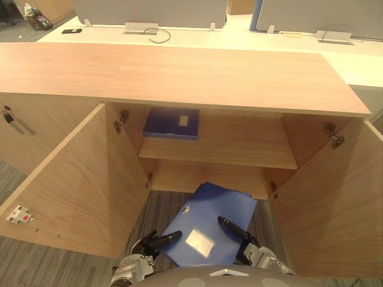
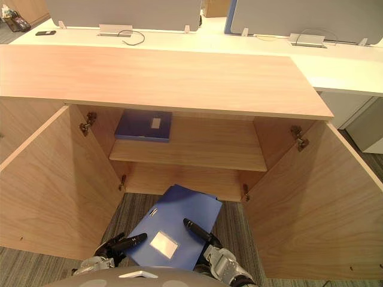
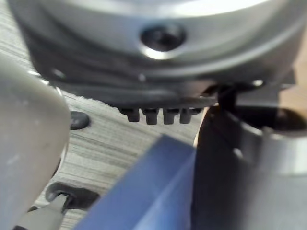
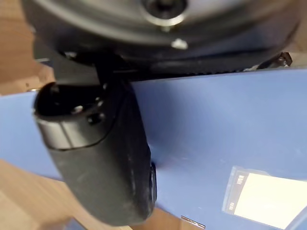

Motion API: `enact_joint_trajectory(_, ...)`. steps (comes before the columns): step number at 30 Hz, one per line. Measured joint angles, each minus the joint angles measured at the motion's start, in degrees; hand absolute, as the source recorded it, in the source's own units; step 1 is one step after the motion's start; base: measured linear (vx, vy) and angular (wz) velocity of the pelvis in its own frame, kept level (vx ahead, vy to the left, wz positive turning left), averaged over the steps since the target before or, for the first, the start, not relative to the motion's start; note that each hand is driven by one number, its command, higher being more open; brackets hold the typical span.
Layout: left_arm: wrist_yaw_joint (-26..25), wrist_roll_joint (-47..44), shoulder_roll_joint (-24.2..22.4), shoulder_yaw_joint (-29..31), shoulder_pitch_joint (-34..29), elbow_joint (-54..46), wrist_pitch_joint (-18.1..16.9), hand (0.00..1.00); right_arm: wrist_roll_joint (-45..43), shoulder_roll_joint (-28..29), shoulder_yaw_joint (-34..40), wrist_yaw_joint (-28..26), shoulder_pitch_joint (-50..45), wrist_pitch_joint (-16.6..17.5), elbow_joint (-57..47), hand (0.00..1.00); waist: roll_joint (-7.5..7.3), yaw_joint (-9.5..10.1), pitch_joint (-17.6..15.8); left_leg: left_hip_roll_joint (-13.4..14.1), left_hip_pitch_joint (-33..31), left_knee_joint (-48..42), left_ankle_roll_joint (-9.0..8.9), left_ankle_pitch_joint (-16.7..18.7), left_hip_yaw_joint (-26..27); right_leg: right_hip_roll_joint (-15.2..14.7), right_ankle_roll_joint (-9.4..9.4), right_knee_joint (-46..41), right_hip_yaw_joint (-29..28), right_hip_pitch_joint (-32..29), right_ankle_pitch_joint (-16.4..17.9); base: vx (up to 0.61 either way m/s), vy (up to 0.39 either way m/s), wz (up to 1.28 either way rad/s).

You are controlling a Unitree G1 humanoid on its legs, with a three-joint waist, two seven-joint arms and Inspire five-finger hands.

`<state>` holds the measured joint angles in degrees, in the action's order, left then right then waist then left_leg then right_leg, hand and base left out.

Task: Walk over to the cabinet, pick up the folder, carry it to the office cabinet, place the folder inside the office cabinet, then close the office cabinet door

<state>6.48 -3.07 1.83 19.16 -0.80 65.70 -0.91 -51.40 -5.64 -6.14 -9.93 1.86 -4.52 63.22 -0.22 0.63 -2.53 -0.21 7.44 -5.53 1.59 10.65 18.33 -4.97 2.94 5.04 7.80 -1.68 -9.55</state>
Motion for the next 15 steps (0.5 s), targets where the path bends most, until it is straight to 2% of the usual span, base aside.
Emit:
enact_joint_trajectory(4, -3.49, -7.02, -0.61, 3.26, -0.51, 0.10, -0.03, 1.00, -10.49, 1.06, 5.11, 4.28, 0.86, 2.60, 2.44, 0.00, 0.15, 0.55, 0.02, -0.50, 1.22, 0.75, 0.15, -0.09, -1.02, -0.51, 0.17, 0.01, 1.07, 1.40, 0.40, -0.04, 0.017, 0.12)
enact_joint_trajectory(7, -5.90, -10.71, -0.48, 6.72, -3.44, 0.31, 0.20, 1.00, -18.30, 2.07, 12.36, 4.47, 2.96, 5.18, 2.43, 0.00, 0.38, -0.64, -0.02, -1.16, 1.36, 0.99, 0.45, -0.26, -1.39, -1.12, 0.21, 0.00, 1.40, 1.57, 0.38, -0.03, 0.034, 0.07)
enact_joint_trajectory(11, -6.77, -13.08, -0.32, 8.62, -6.81, 0.30, 0.30, 1.00, -21.17, 1.04, 17.55, 5.65, 6.20, 9.89, 1.99, 0.00, 0.36, -0.17, -0.01, -2.09, 2.15, 2.00, 1.13, -0.68, -1.75, -2.05, 0.26, -0.41, 1.64, 2.03, 0.34, -0.02, 0.036, 0.07)
enact_joint_trajectory(13, -7.05, -13.27, -0.35, 8.47, -7.77, 0.20, 0.29, 1.00, -21.42, 0.83, 19.06, 5.69, 7.24, 11.08, 1.21, 0.00, 0.55, 0.56, -0.11, -2.51, 2.23, 2.29, 1.46, -0.97, -1.55, -2.55, 0.60, -1.63, 1.67, 1.46, 0.49, -0.05, 0.061, 0.00)
enact_joint_trajectory(15, -7.12, -13.26, -0.55, 8.08, -8.47, 0.20, 0.27, 1.00, -21.81, 0.89, 19.28, 6.26, 8.71, 11.54, 1.03, 0.00, 1.08, 0.84, -0.67, -2.72, 3.16, 2.78, 1.77, -1.29, -1.30, -3.23, 0.72, -6.79, 2.15, -0.40, 2.44, -0.05, 0.048, -0.01)
